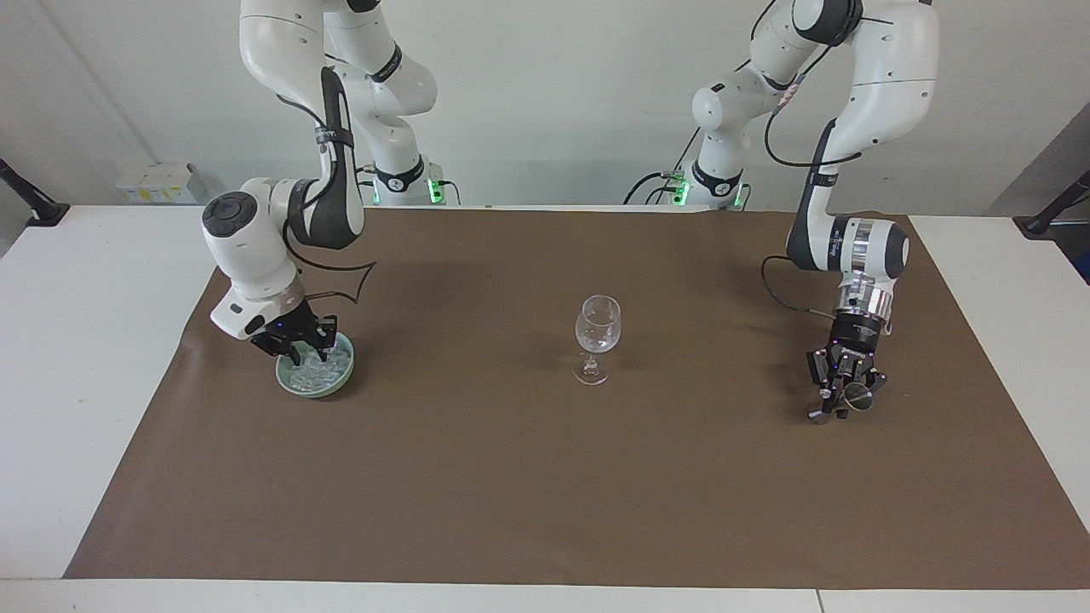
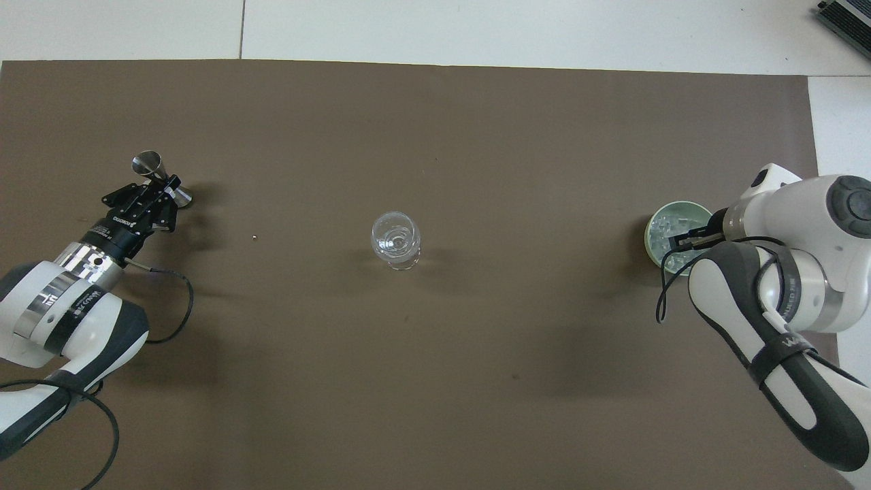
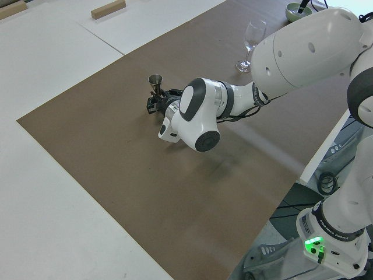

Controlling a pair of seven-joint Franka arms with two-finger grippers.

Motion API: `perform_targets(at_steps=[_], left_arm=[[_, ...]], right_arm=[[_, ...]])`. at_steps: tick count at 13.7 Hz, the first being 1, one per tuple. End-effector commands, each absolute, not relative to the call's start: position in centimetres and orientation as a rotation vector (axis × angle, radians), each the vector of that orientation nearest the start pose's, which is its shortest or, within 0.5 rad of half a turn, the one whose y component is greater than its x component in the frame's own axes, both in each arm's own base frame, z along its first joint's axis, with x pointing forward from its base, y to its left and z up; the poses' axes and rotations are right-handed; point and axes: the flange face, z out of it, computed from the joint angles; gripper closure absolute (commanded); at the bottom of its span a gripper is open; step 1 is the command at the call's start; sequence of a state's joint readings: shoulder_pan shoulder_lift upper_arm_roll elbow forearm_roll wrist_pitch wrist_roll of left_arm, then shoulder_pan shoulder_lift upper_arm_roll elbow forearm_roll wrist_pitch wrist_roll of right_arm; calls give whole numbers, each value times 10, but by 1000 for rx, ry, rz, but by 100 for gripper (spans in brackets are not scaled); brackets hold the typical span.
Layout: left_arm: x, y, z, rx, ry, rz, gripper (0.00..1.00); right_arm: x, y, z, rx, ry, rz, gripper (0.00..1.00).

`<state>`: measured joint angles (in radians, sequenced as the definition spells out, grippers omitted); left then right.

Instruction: Pour wine and add ice with both arms

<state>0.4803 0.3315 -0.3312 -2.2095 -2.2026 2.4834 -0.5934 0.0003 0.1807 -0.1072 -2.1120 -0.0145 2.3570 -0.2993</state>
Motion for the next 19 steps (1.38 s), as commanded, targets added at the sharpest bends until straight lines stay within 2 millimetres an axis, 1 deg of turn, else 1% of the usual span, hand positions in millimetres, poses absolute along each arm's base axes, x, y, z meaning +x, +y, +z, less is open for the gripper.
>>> perform_targets(at_steps=[1,2,4,5,6,7,9,10,11,12,13,14,15,18,19], left_arm=[[526,88,226,297,1968,-370,44],[526,89,226,300,1970,-367,32],[527,90,229,305,1970,-356,29],[526,91,230,304,1974,-351,22],[526,92,232,307,1982,-339,6],[524,94,236,312,2000,-316,0],[521,94,253,338,2034,-251,0],[517,92,256,354,2075,-211,0],[515,76,262,418,2121,-158,0],[514,72,272,488,2140,-87,0],[511,71,281,524,2155,-30,0],[509,69,290,542,2168,13,0],[506,66,301,590,2180,80,0],[501,62,336,791,2159,297,0],[499,60,346,849,2141,346,0]], right_arm=[[570,-65,334,-3152,-336,-105,78],[570,-65,335,-3152,-336,-105,85],[572,-64,338,-3152,-338,-103,96],[574,-62,342,-3151,-341,-108,100],[575,-63,350,-3150,-336,-99,100],[579,-62,362,-3150,-314,-85,100],[585,-56,392,-3148,-249,-65,100],[587,-54,408,-3147,-218,-57,100],[590,-45,426,-3132,-187,-72,100],[589,-36,444,-3106,-122,-114,100],[588,-30,457,-3099,-73,-135,100],[587,-16,469,-3094,-46,-149,100],[586,-6,480,-3088,2,-159,100],[578,28,518,-3076,68,-160,100],[572,44,528,-3074,66,-148,100]])
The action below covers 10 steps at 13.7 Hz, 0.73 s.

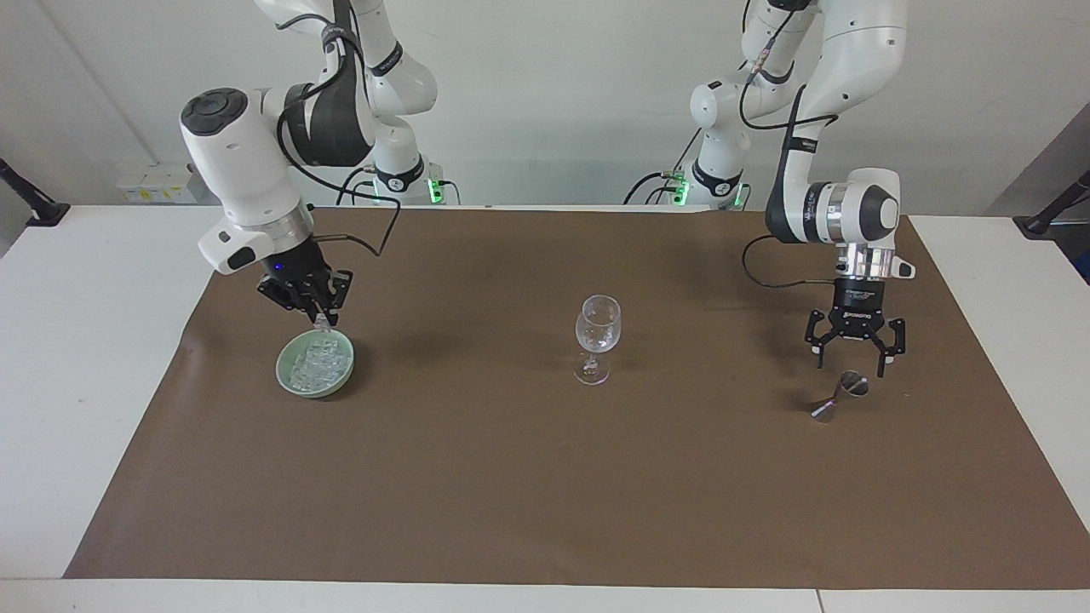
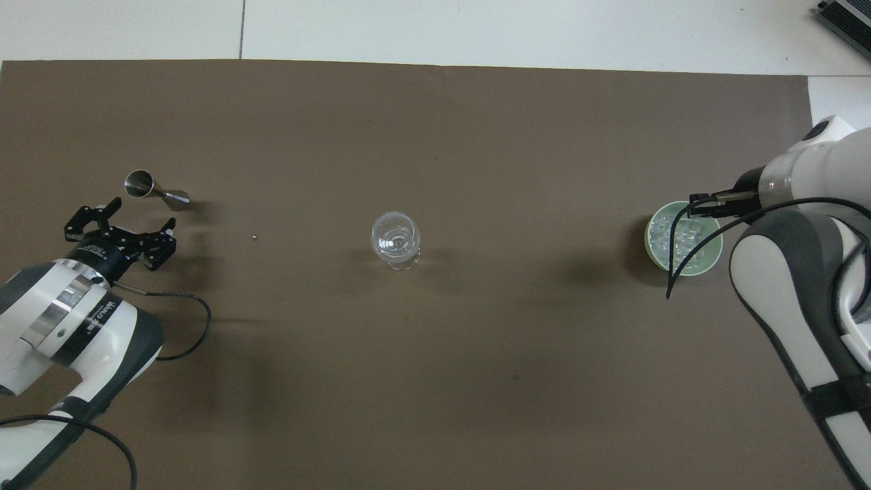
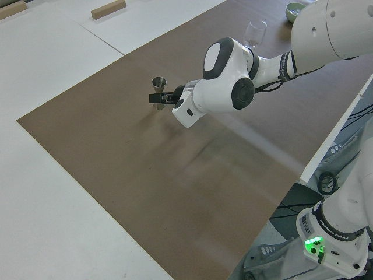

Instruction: Pour wine and add ice with both arms

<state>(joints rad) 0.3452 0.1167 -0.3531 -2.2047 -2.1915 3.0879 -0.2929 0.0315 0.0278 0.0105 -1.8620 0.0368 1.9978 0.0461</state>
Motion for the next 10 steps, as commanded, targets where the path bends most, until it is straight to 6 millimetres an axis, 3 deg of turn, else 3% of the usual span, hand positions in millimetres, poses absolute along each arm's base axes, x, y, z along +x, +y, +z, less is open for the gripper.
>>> perform_targets(at_steps=[1,10], left_arm=[[498,62,354,901,2128,401,0],[534,65,439,1197,1923,756,0]], right_arm=[[569,59,537,-3069,95,-149,100],[540,237,559,-2907,423,-298,100]])
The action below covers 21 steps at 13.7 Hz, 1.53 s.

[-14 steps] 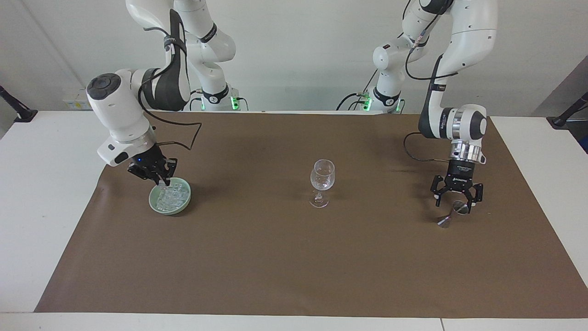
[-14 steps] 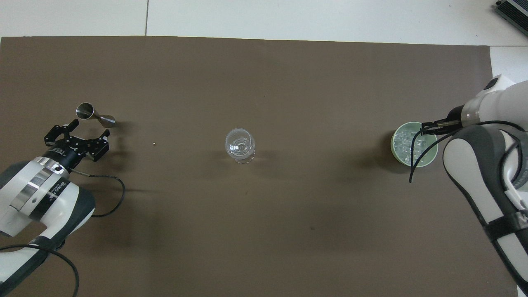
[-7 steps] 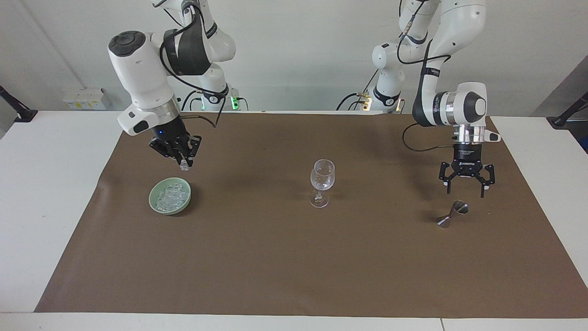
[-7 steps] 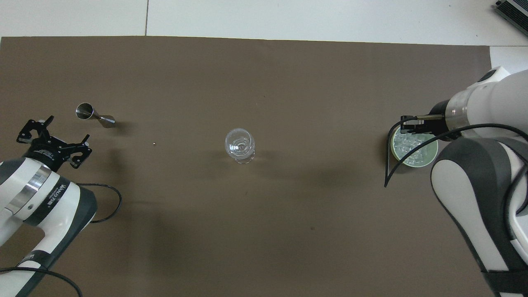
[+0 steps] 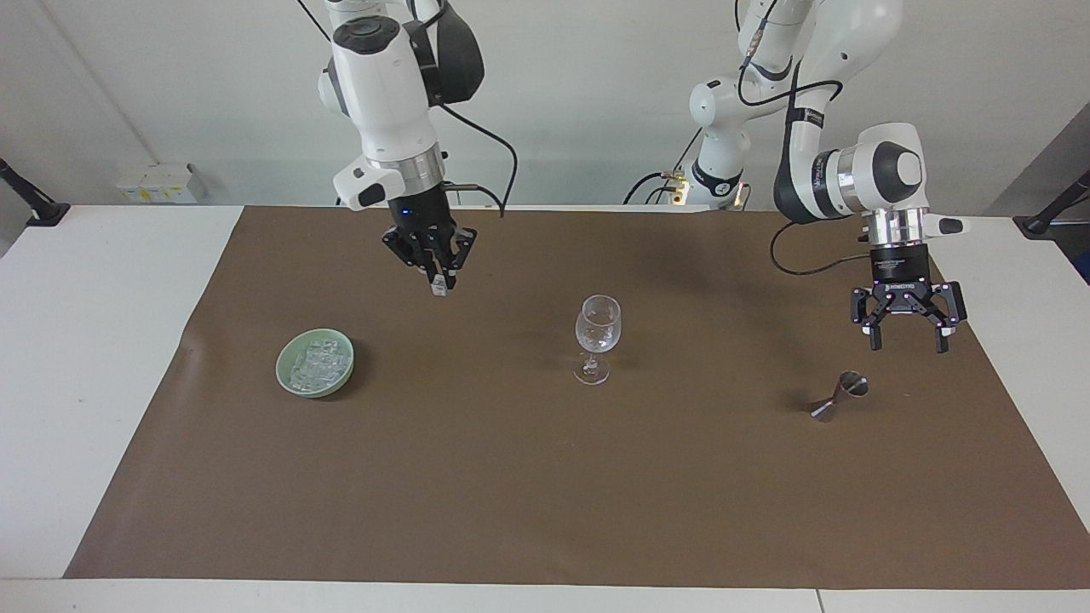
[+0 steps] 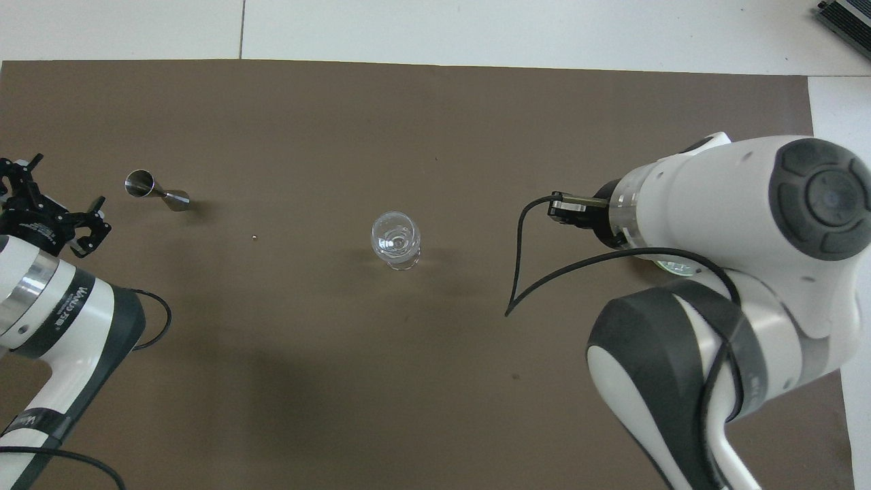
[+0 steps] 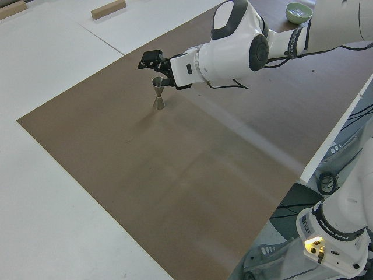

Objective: Pour wine and add ice with both arms
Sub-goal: 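Carry the ice with the right gripper toward the clear glass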

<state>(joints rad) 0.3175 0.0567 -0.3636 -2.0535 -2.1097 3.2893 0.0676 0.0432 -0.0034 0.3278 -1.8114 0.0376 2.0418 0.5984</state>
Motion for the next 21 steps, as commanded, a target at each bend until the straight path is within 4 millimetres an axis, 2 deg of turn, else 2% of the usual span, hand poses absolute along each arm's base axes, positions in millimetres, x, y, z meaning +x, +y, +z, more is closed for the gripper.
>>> perform_targets(at_steps=[1,3,7,8,9,11,13,18,21], left_arm=[[537,66,446,1202,1906,771,0],[542,68,455,1228,1872,805,0],[542,69,457,1376,1798,887,0],[542,70,458,1427,1769,916,0],[543,71,460,1475,1738,946,0],[547,73,467,1550,1675,1004,0],[551,75,475,1623,1611,1060,0],[562,84,497,1831,1410,1223,0],[570,90,506,1957,1271,1298,0]], right_arm=[[535,252,561,-2888,433,-308,100],[523,279,561,-2863,460,-303,100],[518,303,566,-2811,441,-350,100],[514,313,567,-2797,437,-357,100],[512,329,560,-2791,434,-343,100],[520,341,563,-2757,497,-329,100],[514,361,556,-2755,482,-307,100],[515,376,542,-2736,456,-301,100],[526,378,533,-2712,435,-365,100]])
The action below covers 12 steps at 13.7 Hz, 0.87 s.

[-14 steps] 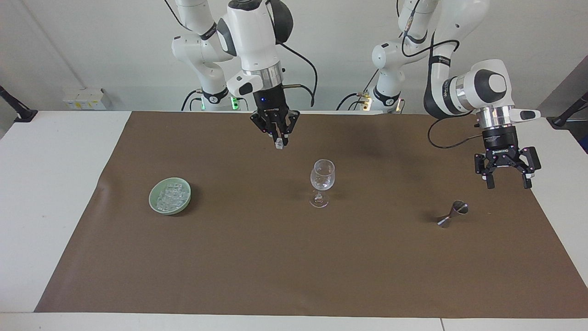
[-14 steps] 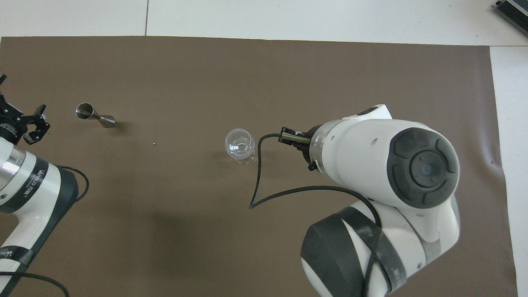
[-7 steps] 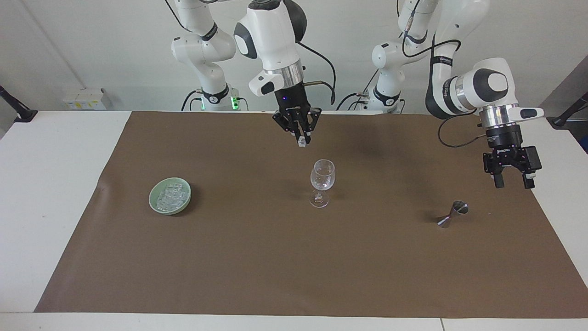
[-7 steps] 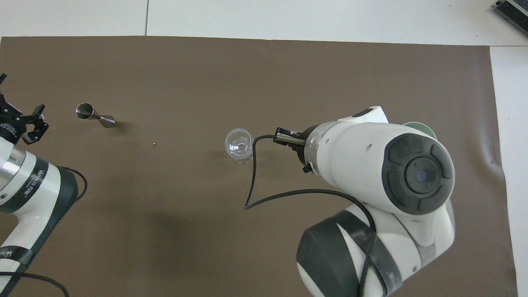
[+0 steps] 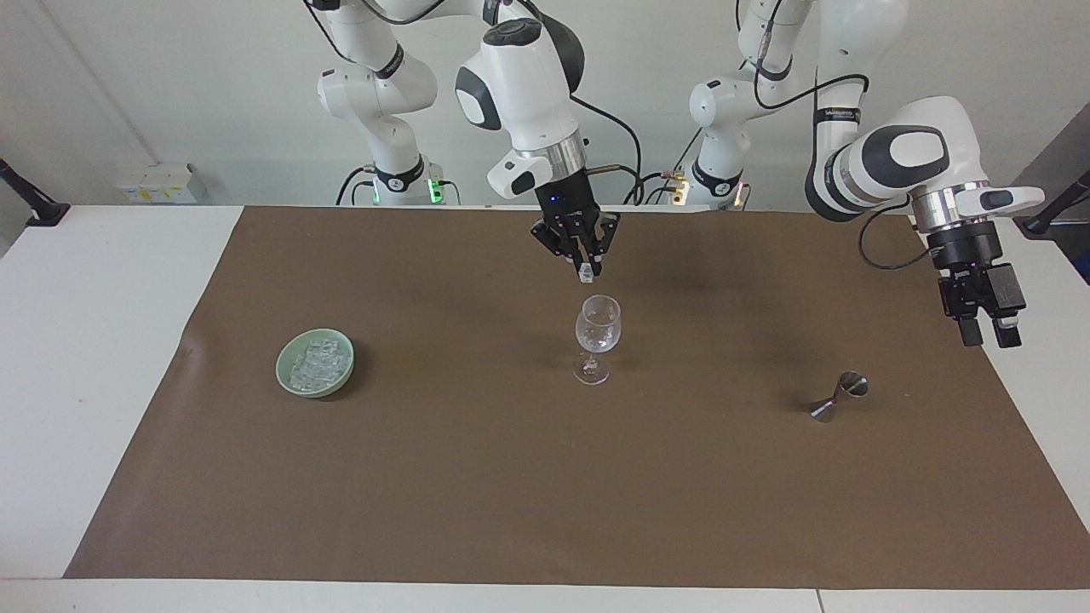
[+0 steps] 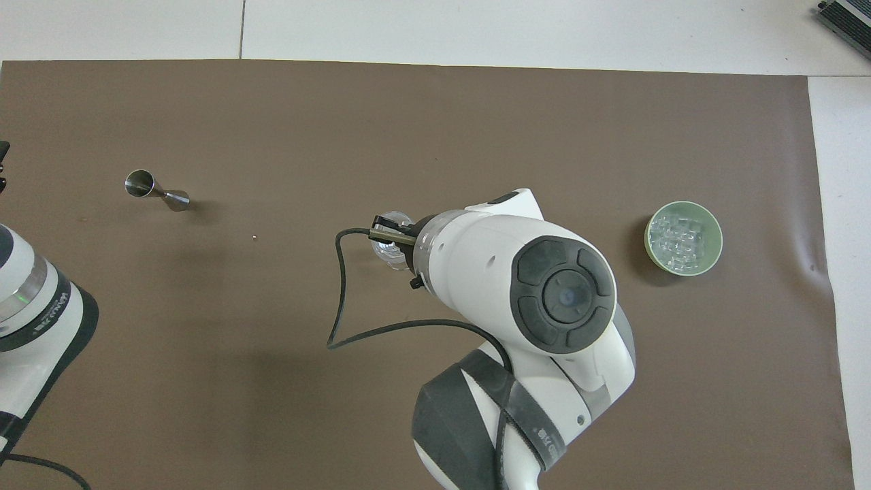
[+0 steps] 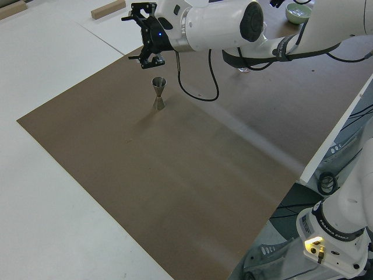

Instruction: Pour wine and add ice with both arms

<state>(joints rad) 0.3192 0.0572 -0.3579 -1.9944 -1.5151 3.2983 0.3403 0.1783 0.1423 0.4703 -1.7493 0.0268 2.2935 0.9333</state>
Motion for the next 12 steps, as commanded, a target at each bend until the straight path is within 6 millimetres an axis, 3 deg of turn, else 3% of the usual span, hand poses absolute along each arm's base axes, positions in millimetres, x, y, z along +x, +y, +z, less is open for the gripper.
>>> perform_targets(at_steps=[1,6,12], left_arm=[[573,95,510,2006,1216,1326,0],[585,106,528,2191,968,1372,0],[593,96,536,2338,773,1185,0]], right_arm=[[528,380,530,-2708,424,-380,100],[536,392,509,-2694,365,-430,100],[535,396,485,-2728,332,-386,100]])
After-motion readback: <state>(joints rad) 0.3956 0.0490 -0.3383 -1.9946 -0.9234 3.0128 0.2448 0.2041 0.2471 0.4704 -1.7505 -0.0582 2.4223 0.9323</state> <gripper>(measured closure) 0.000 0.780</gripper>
